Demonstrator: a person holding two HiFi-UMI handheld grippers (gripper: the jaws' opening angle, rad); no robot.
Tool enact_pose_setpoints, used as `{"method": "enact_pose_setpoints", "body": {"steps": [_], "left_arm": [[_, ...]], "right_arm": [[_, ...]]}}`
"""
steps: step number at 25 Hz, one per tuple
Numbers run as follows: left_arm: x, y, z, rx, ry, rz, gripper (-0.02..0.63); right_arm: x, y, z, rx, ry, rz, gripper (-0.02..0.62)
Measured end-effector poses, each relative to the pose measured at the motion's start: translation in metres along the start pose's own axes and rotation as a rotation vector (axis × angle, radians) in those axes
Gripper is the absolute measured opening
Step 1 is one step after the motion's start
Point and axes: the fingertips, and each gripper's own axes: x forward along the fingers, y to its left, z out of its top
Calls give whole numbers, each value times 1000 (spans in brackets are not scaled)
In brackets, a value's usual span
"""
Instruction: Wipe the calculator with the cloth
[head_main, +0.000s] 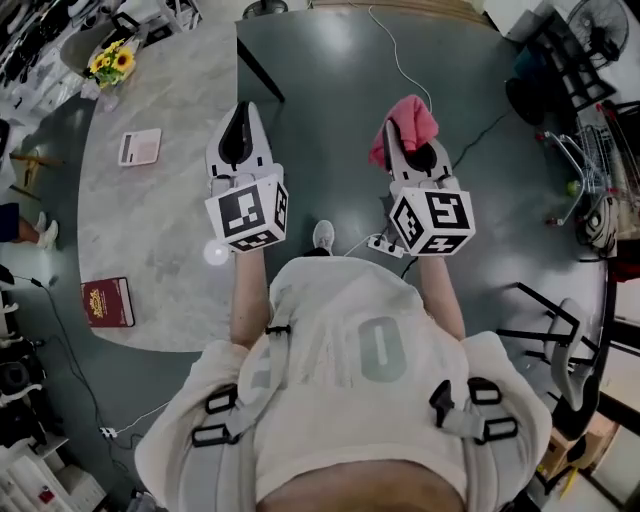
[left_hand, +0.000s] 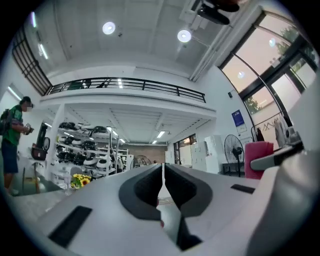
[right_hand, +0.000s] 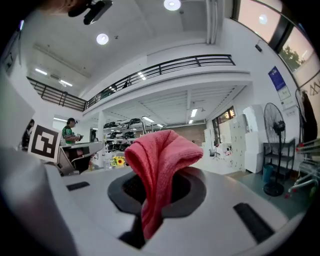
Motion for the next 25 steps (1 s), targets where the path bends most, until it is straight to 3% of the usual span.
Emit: {"method": "enact_pose_setpoints", "body": {"steps": [4,14,20,25], "left_arm": [[38,20,-1,42,-16,26,29],[70,122,-15,-85,-18,279,29],[49,188,-2,-20,-40,556,29],[30,237,-3,-13,-26,764,29]], "right_arm": [[62,6,8,-27,8,52,55],[184,51,33,-19,-70,246,55],[260,103,44,-39,-104,498,55],[318,165,46,-111,-90,706,55]]}}
